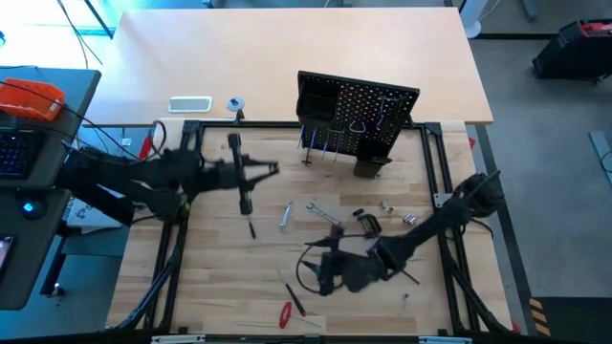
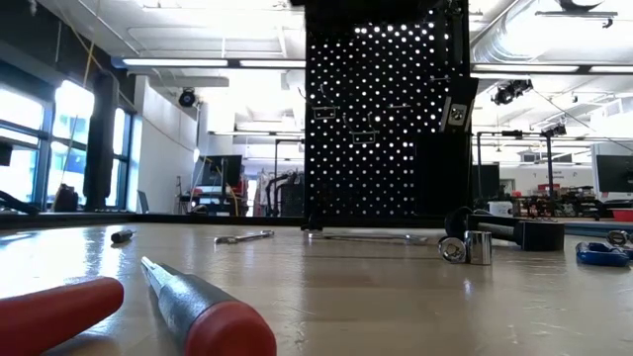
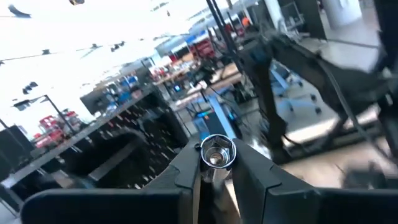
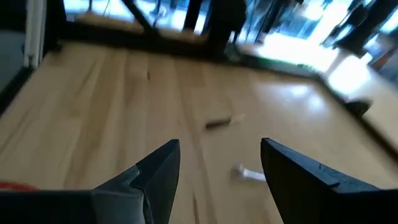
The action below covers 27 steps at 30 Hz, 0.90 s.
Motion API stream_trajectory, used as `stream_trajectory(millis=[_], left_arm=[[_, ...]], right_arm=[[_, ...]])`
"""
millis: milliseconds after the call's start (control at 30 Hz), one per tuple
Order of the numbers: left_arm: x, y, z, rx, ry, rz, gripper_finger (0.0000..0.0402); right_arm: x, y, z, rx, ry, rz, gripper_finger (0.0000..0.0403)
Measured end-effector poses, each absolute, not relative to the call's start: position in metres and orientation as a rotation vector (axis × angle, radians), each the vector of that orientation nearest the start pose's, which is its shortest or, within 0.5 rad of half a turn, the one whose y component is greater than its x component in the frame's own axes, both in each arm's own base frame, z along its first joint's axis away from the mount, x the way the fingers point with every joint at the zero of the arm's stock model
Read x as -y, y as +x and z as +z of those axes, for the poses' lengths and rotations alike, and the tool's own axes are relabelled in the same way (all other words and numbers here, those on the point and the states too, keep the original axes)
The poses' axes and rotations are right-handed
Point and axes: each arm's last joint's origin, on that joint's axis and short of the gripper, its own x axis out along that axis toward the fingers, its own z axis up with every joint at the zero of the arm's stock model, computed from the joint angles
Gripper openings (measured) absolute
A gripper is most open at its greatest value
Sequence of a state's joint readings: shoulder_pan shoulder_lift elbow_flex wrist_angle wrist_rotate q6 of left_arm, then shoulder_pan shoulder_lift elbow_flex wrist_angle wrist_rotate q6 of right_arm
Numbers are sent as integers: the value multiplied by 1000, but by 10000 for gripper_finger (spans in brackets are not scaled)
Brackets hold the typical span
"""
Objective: Hang tools onto peg board
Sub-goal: Hang the silver socket onto the pegboard
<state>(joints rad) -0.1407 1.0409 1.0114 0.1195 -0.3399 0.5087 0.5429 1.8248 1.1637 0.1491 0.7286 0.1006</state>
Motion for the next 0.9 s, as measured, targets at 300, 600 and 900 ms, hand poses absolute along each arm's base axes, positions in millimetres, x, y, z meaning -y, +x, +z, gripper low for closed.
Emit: stream_trajectory(millis=[300, 600, 900], left_arm=[[-43, 274, 441, -44, 500, 271, 53], [-111, 322, 462, -207, 448, 311, 53], [-151, 342, 463, -362, 347, 308, 58]], right_arm=[[-165, 358, 205, -499, -182, -119, 220], [-161, 352, 197, -597, -213, -139, 220], [-160, 351, 195, -613, -219, -158, 220]])
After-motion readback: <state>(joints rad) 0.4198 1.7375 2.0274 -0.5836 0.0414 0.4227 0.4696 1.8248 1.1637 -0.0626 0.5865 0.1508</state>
